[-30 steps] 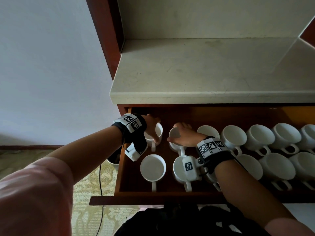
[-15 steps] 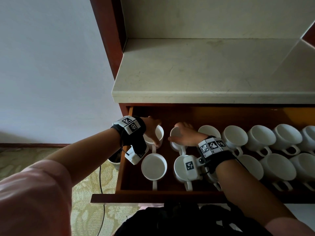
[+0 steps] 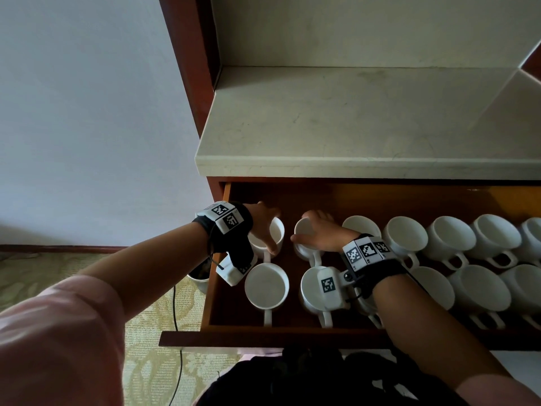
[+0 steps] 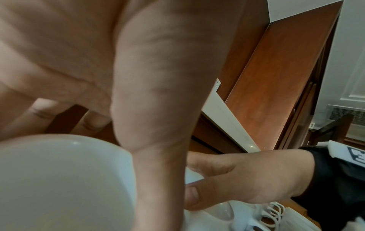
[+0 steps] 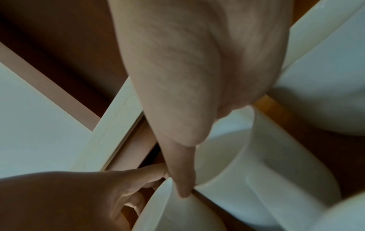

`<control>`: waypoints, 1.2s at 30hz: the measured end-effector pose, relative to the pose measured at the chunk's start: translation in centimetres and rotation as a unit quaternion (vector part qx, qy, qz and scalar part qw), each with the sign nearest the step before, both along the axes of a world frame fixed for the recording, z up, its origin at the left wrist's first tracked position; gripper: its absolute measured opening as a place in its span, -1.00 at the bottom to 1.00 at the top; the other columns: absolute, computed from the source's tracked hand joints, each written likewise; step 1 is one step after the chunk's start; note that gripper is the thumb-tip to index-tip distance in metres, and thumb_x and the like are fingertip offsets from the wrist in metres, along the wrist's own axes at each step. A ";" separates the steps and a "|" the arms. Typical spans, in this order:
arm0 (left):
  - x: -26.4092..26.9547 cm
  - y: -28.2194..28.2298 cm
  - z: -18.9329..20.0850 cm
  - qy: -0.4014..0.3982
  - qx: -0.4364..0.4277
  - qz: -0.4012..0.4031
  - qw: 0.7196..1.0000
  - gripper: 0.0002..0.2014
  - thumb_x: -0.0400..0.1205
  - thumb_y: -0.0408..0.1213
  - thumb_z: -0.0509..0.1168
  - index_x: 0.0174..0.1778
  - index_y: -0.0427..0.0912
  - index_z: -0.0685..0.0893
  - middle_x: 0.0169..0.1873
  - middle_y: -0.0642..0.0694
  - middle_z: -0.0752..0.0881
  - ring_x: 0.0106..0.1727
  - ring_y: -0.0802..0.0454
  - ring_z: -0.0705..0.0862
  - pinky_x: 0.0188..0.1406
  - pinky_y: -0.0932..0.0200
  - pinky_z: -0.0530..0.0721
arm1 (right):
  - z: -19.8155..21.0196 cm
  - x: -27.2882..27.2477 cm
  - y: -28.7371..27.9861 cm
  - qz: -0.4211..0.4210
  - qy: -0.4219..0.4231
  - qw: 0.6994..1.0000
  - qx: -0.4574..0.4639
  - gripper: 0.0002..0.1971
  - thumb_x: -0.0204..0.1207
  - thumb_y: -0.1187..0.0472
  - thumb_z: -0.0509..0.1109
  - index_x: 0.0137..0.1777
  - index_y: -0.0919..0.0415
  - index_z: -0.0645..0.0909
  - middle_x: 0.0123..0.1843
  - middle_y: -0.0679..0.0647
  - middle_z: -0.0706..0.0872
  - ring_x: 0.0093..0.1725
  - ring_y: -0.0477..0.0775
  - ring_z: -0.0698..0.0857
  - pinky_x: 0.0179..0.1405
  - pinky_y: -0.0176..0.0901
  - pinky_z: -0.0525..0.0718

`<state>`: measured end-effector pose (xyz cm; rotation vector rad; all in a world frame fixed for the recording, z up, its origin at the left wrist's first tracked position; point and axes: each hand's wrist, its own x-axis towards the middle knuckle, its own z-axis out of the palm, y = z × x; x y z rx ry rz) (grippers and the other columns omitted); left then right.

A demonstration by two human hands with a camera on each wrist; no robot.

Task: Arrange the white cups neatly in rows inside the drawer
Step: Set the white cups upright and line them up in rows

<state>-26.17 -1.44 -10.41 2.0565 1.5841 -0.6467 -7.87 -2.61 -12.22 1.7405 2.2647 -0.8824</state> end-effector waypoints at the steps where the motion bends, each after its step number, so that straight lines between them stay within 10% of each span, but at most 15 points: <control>1: 0.0 0.0 0.0 0.000 0.000 0.001 1.000 0.00 0.24 0.27 0.54 0.54 0.01 0.28 0.42 -0.14 0.44 0.31 -0.15 0.57 0.14 -0.09 0.70 | 0.0 0.0 0.0 0.000 0.001 1.000 0.000 -0.26 0.50 -0.24 0.33 0.54 0.14 0.22 0.54 0.15 0.26 0.54 0.20 0.23 0.45 -0.01 0.27; 36: 0.0 -0.4 1.8 0.023 -0.004 0.008 1.000 -0.05 0.40 0.30 0.40 0.61 -0.08 0.20 0.47 -0.14 0.47 0.39 -0.13 0.54 0.34 -0.05 0.56 | 0.3 0.1 0.0 0.007 0.005 1.000 -0.007 -0.28 0.51 -0.23 0.32 0.54 0.15 0.22 0.52 0.17 0.27 0.53 0.19 0.22 0.44 0.00 0.27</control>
